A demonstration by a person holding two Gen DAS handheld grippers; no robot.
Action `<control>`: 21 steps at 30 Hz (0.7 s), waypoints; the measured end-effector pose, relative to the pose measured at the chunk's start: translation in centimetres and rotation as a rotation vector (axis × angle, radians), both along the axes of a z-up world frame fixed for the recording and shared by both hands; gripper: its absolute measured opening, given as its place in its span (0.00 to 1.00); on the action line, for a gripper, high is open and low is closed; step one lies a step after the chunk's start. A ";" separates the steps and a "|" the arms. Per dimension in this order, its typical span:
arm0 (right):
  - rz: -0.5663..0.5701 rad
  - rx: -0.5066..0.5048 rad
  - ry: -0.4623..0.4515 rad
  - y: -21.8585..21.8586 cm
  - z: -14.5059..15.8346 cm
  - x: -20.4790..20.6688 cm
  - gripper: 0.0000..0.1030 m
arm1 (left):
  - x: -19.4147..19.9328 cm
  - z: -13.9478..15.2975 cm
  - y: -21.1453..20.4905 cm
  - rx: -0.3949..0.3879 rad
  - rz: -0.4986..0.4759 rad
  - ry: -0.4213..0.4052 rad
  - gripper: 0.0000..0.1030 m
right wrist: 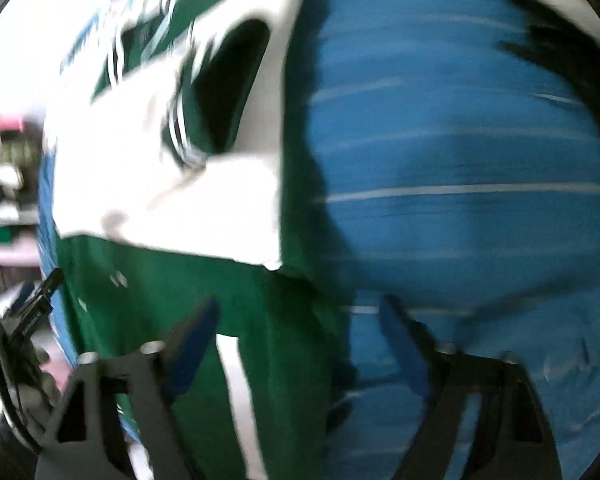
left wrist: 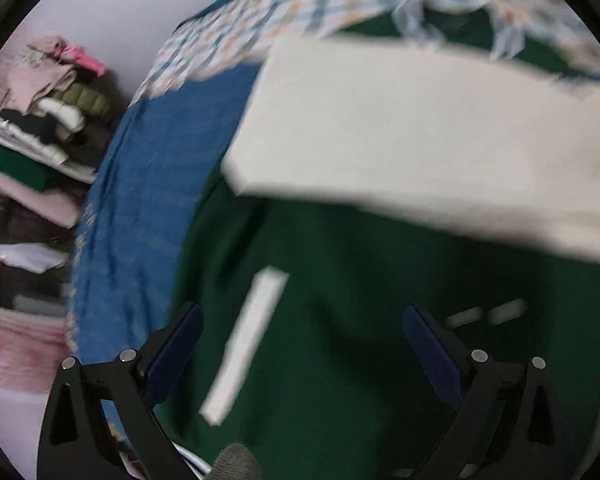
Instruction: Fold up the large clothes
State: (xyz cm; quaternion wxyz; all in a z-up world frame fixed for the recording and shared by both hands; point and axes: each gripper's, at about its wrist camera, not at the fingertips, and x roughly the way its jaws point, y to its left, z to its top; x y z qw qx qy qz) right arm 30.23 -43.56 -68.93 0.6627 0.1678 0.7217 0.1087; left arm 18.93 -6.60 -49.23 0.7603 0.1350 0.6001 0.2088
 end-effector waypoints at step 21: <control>-0.162 0.181 0.107 8.3 6.3 -6.1 0.45 | -2.9 -3.4 9.2 -0.246 0.117 -0.003 1.00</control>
